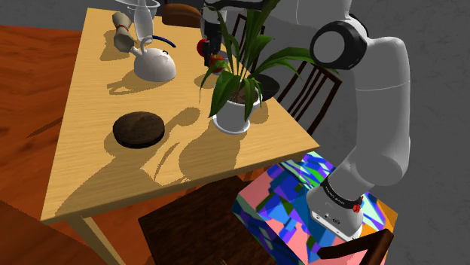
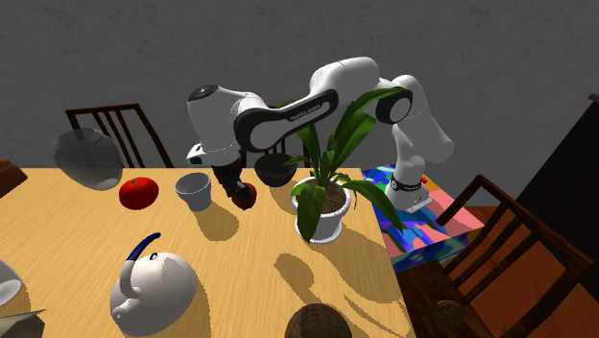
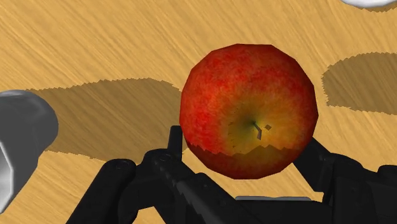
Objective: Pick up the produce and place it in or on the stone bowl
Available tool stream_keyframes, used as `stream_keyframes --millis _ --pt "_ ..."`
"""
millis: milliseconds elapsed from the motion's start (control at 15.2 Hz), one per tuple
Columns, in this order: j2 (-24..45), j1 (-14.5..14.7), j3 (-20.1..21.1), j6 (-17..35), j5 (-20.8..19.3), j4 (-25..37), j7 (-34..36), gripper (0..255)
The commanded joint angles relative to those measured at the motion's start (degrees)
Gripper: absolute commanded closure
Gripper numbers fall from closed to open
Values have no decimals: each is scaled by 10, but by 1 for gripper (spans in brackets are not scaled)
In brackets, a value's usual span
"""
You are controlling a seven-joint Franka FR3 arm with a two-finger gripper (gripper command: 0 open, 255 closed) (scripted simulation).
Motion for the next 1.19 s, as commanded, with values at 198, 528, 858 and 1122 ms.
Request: stream_keyframes --millis 198,528,858,1122 --pt "3 0 0 -41 0 43 0 255" --pt "19 0 0 -90 0 109 1 255" --pt "-87 -28 -7 -29 2 -59 -34 255" --pt "-161 -54 -18 10 2 -172 -72 255"
